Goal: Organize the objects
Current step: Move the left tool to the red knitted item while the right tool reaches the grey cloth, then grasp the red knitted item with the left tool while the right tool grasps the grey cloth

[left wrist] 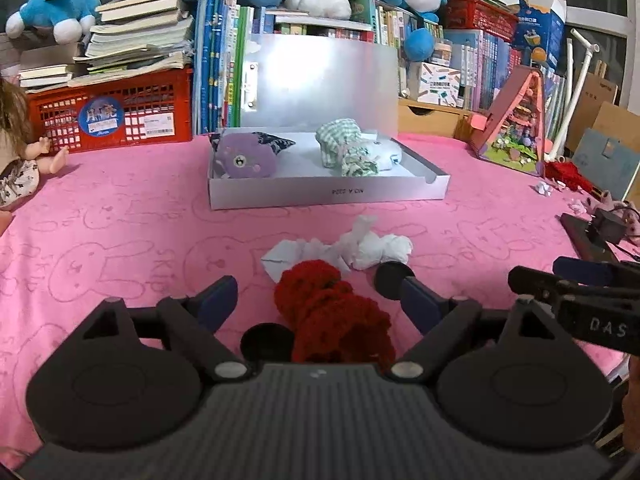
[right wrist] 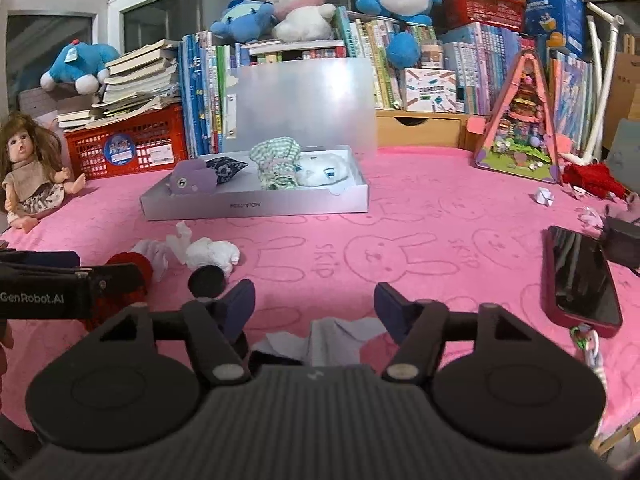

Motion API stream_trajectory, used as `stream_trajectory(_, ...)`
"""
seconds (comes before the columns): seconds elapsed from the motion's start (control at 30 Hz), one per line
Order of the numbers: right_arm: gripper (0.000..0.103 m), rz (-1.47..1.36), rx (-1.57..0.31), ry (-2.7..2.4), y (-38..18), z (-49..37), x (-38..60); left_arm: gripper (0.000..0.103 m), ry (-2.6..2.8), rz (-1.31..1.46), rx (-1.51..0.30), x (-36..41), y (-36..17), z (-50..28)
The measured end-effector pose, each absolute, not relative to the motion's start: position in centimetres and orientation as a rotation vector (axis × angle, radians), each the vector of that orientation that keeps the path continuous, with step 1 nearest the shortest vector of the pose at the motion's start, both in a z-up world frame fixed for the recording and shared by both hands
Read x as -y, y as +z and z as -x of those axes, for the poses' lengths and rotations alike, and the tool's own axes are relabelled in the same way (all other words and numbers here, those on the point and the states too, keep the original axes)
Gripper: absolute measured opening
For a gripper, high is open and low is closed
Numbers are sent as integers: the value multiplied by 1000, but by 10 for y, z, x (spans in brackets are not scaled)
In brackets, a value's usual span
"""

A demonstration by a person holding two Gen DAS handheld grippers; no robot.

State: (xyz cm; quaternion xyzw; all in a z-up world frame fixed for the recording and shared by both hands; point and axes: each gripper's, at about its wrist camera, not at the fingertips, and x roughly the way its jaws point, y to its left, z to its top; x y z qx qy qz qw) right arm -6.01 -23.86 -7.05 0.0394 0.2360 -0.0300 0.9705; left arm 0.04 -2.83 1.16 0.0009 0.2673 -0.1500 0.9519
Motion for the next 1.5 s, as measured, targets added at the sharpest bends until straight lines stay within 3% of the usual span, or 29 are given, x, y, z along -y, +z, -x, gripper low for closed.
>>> stream_trajectory(0.1,64,-104,-480,-81,-72,62,243,82,-308,-3,-550,30,11,0)
stream_trajectory(0.2,60,-116,-486,-86,-74,64,247,66,-301,-15,-551,33,10,0)
stream_trajectory(0.27,58,-114,-491,-90,-75,66,248,61,-306,-16,-559,34,8,-2)
stream_trajectory(0.67,57,-163,-535,-71,-89,65,252,61,-296,-45,-596,43,-2,-7)
stream_trajectory(0.8,48,-172,-545,-46,-90,65,249,61,-292,-56,-598,44,-3,-8)
stream_trajectory(1.0,45,-163,-550,-28,-91,65,243,61,-287,-45,-605,44,-4,-11)
stream_trajectory(1.17,41,-182,-541,-30,-89,65,246,54,-289,-23,-602,40,-2,-8)
stream_trajectory(1.5,39,-180,-517,-30,-83,65,246,50,-288,-11,-592,36,6,-4)
